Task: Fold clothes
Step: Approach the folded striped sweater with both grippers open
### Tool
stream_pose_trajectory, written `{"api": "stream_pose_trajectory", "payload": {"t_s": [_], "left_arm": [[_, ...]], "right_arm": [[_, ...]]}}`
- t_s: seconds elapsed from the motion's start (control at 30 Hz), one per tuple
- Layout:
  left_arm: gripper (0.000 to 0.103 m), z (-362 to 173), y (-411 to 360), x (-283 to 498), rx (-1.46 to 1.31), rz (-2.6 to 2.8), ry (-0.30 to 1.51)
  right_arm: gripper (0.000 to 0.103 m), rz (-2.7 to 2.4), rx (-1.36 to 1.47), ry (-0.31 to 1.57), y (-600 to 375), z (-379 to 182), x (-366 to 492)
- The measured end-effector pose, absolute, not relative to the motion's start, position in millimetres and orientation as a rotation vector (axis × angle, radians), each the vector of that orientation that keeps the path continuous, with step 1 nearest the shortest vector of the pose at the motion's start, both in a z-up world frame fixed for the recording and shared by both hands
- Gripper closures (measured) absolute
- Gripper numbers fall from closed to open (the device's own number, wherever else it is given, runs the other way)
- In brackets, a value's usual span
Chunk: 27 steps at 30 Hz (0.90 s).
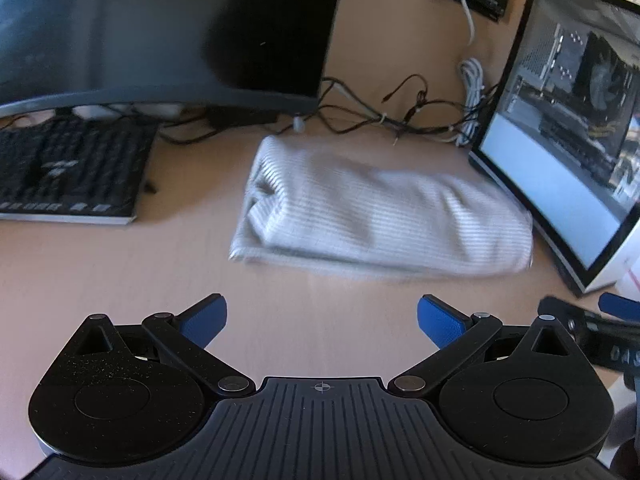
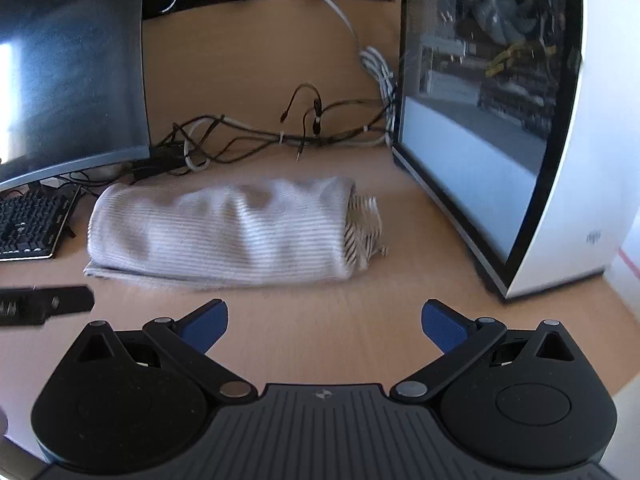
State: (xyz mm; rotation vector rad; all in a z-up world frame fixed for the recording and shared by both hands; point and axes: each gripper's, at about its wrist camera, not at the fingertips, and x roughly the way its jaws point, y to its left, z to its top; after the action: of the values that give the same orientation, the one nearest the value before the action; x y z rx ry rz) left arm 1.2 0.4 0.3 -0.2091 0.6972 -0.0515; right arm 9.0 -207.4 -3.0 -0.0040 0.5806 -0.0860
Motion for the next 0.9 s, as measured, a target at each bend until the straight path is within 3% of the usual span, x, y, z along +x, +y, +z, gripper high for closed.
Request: {"api": "stream_pose_trajectory", "payload": {"t_s": [0.17, 0.3, 0.53, 0.9], "left_arm": [[0.0, 5, 8, 21, -0.246, -0.028, 0.7], [0.0, 16, 5, 89, -0.311, 0.008, 0.807], [0.0, 3, -11, 138, -0.381, 0.021, 0.87], [0.0, -19, -16, 131, -0.347, 0.029, 0.857]], "right_arm": [[0.0, -0.027, 0.103, 0.646, -203, 16, 66], [0.0, 0.033, 0.122, 0.622, -202, 34, 114], [0.0, 0.131, 0.104, 0.778, -210, 13, 211], [0.0, 0.197, 0.249, 0.88, -231, -19, 212]]}}
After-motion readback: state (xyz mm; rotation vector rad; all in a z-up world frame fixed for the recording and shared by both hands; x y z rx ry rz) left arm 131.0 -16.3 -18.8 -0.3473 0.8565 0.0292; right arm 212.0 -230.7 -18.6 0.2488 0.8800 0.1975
